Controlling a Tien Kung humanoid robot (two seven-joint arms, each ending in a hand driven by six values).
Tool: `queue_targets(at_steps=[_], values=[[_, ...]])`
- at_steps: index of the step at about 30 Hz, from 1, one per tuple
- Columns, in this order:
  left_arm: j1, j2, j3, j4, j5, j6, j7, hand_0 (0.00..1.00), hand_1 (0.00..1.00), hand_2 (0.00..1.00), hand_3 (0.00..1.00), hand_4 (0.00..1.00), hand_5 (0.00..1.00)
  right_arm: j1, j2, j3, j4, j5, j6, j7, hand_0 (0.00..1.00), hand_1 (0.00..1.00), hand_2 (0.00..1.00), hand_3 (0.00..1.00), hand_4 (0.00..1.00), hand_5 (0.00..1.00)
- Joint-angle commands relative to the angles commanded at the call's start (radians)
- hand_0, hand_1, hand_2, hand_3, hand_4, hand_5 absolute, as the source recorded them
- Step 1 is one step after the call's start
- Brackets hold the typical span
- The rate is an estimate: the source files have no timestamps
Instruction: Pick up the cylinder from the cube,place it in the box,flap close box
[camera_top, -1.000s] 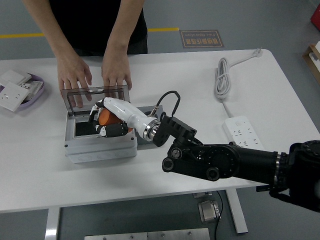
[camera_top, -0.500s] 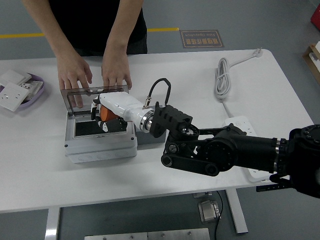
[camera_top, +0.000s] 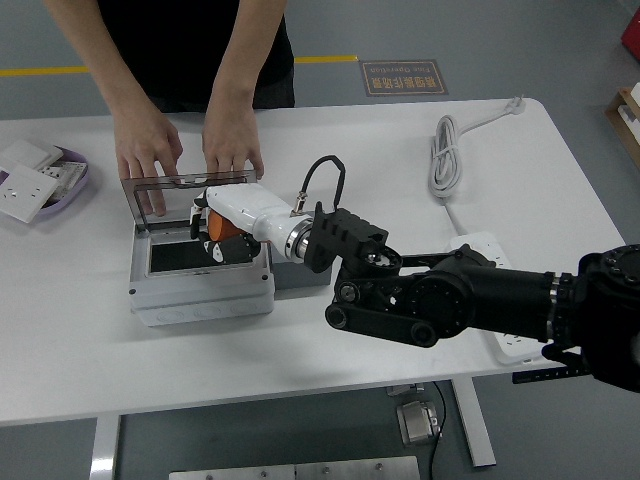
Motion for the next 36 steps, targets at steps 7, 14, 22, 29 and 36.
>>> queue_targets(at_steps=[7,14,22,29,36], values=[[0.000,0.000,0.003,-0.001,0.000,0.000,0.000,0.629,0.647,0.625,0.668,0.722,0.253,-0.006,0.000,-0.020,-0.014,0.043,-0.017,0.020,0.513,0.496,0.509,0.425,0.101,0.002],[-0.003,-0.001,-0.007,-0.004,0.013,0.000,0.000,0.629,0.647,0.625,0.668,0.722,0.253,-0.012,0.000,-0.020,-0.026,0.066,-0.008,0.041,0.673,0.573,0.568,0.480,0.033,0.002],[-0.006,0.000,-0.001,-0.003,0.008,0.000,0.000,0.629,0.647,0.625,0.668,0.722,0.253,-0.016,0.000,-0.015,-0.030,0.052,0.017,0.036,0.814,0.731,0.737,0.682,0.447,0.201],[-0.012,-0.002,-0.003,-0.004,0.012,0.000,-0.001,0.629,0.647,0.625,0.668,0.722,0.253,-0.020,0.000,-0.001,-0.030,0.029,0.047,0.034,0.833,0.743,0.764,0.716,0.668,0.267],[-0.012,-0.001,0.002,-0.003,0.010,0.001,-0.002,0.629,0.647,0.625,0.668,0.722,0.253,-0.020,0.000,-0.018,-0.033,0.050,0.026,0.050,0.831,0.747,0.766,0.759,0.830,0.362]])
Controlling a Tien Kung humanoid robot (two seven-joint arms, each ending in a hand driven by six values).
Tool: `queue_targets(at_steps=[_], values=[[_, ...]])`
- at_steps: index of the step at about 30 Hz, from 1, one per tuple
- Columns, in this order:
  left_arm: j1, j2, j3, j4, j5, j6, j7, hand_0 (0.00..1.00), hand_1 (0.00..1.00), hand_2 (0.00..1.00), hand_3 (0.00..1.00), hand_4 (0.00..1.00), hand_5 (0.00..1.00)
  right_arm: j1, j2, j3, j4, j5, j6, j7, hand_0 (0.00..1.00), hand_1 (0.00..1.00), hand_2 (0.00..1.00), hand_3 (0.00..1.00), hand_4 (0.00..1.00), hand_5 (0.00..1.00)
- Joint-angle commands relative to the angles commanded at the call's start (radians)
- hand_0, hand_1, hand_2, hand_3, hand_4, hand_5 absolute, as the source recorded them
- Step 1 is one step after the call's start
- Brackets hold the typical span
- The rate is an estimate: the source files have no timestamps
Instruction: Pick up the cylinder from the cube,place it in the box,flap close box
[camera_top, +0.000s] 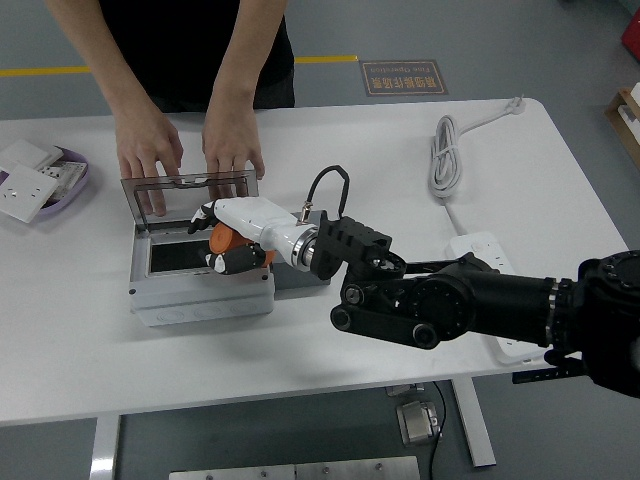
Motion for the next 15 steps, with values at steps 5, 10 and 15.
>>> queue_targets(at_steps=[5,10,15], values=[[-0.002,0.000,0.001,0.000,0.001,0.001,0.000,0.629,0.647,0.625,0.668,0.722,0.253,-0.001,0.000,-0.004,-0.003,0.011,-0.006,0.007,0.845,0.751,0.768,0.773,0.938,0.444],[-0.003,-0.001,0.000,-0.001,0.003,0.001,-0.001,0.629,0.647,0.625,0.668,0.722,0.253,-0.007,0.000,0.021,0.018,0.030,-0.006,0.005,0.850,0.757,0.773,0.779,0.977,0.478],[0.005,-0.004,-0.003,0.000,0.003,0.000,0.000,0.629,0.647,0.625,0.668,0.722,0.253,-0.017,0.000,0.095,0.107,0.102,0.012,0.001,0.854,0.758,0.773,0.784,0.996,0.497]])
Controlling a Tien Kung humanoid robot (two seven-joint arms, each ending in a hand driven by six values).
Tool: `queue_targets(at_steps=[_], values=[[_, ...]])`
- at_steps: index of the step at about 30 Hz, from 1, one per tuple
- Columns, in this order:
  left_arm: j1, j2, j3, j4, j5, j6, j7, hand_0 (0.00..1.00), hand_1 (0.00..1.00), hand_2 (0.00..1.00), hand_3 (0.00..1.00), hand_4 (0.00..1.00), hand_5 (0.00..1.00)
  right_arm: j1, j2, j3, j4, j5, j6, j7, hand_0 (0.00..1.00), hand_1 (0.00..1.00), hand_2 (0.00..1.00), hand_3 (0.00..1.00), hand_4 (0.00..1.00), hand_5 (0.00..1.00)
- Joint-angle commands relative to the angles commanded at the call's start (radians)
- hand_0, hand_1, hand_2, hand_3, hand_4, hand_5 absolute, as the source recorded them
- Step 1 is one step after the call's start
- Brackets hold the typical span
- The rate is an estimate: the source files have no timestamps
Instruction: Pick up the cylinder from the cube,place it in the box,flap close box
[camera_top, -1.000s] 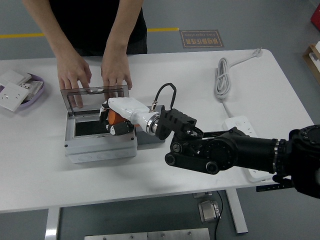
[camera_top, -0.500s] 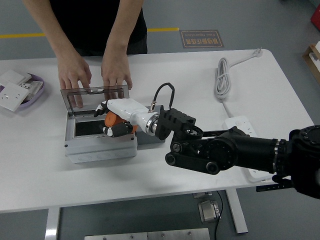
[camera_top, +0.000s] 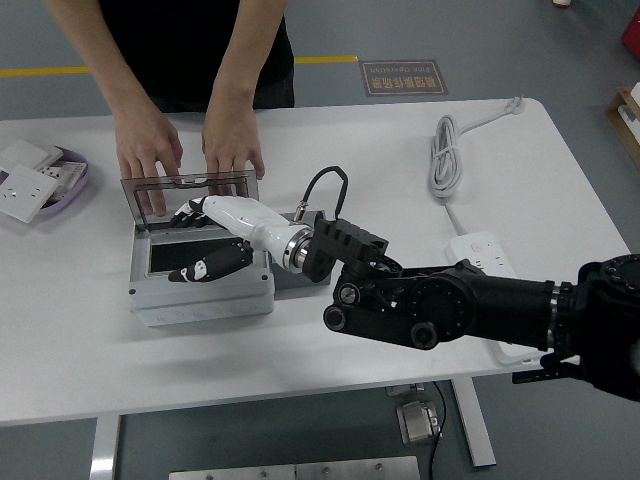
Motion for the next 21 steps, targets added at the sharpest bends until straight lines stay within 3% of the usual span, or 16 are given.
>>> queue_targets(at_steps=[4,7,16,21], values=[[0.009,-0.002,-0.007,0.000,0.002,-0.001,0.000,0.629,0.647,0.625,0.668,0.722,0.253,0.009,0.000,0.059,0.076,0.056,0.016,-0.004,0.854,0.758,0.773,0.784,0.996,0.497],[0.010,-0.001,-0.007,0.001,0.002,-0.001,0.000,0.629,0.647,0.625,0.668,0.722,0.253,0.029,0.000,0.085,0.087,0.076,0.018,-0.003,0.850,0.754,0.767,0.778,0.998,0.516],[0.003,0.004,-0.010,0.000,0.007,-0.001,0.000,0.629,0.647,0.625,0.668,0.722,0.253,0.085,0.000,0.076,-0.064,0.153,0.010,0.038,0.834,0.736,0.750,0.769,0.997,0.525],[0.002,0.005,-0.008,0.000,0.007,-0.001,0.000,0.629,0.647,0.625,0.668,0.722,0.253,0.099,0.000,0.072,-0.109,0.163,0.007,0.047,0.820,0.725,0.743,0.763,0.993,0.525]])
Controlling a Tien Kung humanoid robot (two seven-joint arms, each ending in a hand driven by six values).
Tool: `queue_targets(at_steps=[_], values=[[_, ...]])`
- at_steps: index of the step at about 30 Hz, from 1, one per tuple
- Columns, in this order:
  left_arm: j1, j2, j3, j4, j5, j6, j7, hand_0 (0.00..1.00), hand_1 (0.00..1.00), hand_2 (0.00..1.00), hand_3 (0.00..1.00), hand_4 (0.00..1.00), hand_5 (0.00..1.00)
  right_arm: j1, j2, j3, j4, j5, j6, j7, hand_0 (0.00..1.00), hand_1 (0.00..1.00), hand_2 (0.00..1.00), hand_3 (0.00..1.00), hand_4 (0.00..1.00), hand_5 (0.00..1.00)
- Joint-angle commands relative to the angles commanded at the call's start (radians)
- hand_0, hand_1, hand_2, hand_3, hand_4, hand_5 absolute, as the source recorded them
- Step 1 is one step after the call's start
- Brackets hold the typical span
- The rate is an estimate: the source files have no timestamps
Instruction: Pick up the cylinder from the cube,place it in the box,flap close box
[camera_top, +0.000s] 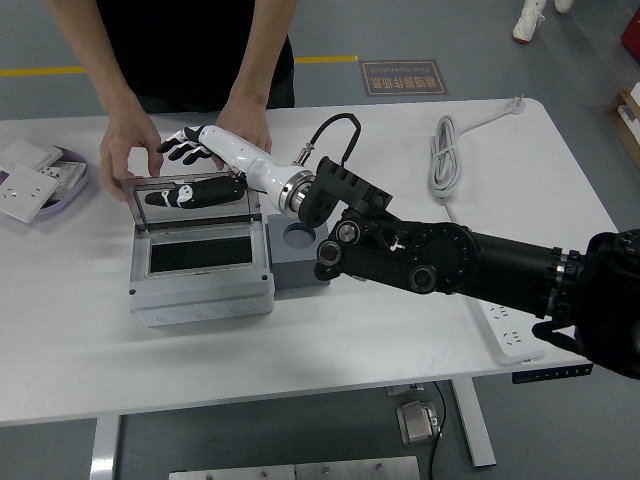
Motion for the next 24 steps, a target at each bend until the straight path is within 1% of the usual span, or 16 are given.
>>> queue_targets(at_steps=[3,10,18,21,24], values=[[-0.004,0.001,-0.005,-0.001,0.006,0.000,-0.001,0.629,0.647,0.625,0.668,0.722,0.253,0.001,0.000,-0.019,-0.022,0.005,0.000,0.008,0.815,0.720,0.735,0.758,0.987,0.529],[-0.007,0.001,-0.011,-0.003,0.014,0.000,-0.001,0.629,0.647,0.625,0.668,0.722,0.253,-0.009,0.000,-0.042,-0.046,0.009,0.001,0.021,0.816,0.718,0.733,0.756,0.983,0.533],[-0.010,0.001,-0.014,-0.004,0.016,0.000,-0.002,0.629,0.647,0.625,0.668,0.722,0.253,-0.019,0.000,-0.043,-0.073,0.022,0.000,0.041,0.810,0.717,0.734,0.752,0.980,0.532],[-0.011,0.000,-0.018,-0.004,0.019,0.000,-0.002,0.629,0.647,0.625,0.668,0.722,0.253,-0.025,0.000,-0.049,-0.076,0.024,0.001,0.045,0.809,0.717,0.733,0.753,0.977,0.538],[-0.010,-0.001,-0.020,-0.005,0.021,0.000,-0.002,0.629,0.647,0.625,0.668,0.722,0.253,-0.031,0.000,-0.055,-0.063,0.017,0.000,0.044,0.809,0.717,0.733,0.753,0.977,0.538]])
